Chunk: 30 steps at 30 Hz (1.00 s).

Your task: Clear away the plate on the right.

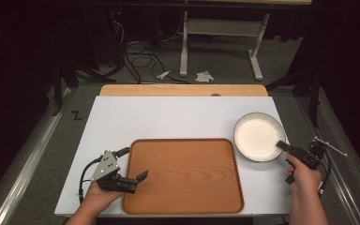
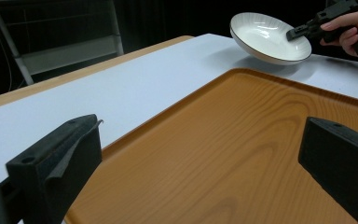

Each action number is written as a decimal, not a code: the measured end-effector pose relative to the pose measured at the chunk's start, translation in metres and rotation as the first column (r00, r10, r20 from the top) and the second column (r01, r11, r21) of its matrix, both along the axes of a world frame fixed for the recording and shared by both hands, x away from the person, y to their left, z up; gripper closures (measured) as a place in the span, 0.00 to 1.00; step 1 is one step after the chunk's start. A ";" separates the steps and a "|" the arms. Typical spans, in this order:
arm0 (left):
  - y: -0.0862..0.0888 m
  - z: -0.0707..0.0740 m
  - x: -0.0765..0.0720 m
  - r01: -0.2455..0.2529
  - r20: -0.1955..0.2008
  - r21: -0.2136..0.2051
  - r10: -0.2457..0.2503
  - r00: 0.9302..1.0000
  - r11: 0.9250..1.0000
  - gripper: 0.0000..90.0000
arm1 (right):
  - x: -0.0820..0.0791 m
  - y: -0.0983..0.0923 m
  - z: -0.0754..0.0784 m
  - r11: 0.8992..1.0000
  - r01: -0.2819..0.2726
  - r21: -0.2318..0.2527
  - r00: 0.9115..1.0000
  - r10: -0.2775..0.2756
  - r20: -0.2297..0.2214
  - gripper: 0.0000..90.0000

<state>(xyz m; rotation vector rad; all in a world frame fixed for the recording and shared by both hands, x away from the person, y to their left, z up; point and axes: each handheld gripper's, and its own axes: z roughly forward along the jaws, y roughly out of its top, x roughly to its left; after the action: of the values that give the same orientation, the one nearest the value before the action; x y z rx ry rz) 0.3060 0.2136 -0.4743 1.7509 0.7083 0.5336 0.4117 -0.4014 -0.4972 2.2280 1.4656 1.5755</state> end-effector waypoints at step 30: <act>0.003 0.003 -0.001 -0.005 0.010 -0.013 0.005 1.000 1.000 0.00 | -0.007 0.045 0.037 0.984 -0.177 -0.001 0.975 0.175 0.135 0.95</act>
<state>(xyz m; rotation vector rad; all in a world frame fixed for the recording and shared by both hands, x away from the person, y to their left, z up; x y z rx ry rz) 0.3050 0.2167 -0.4717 1.7333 0.7078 0.5402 0.4048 -0.3565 -0.4598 1.9999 1.6580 1.7496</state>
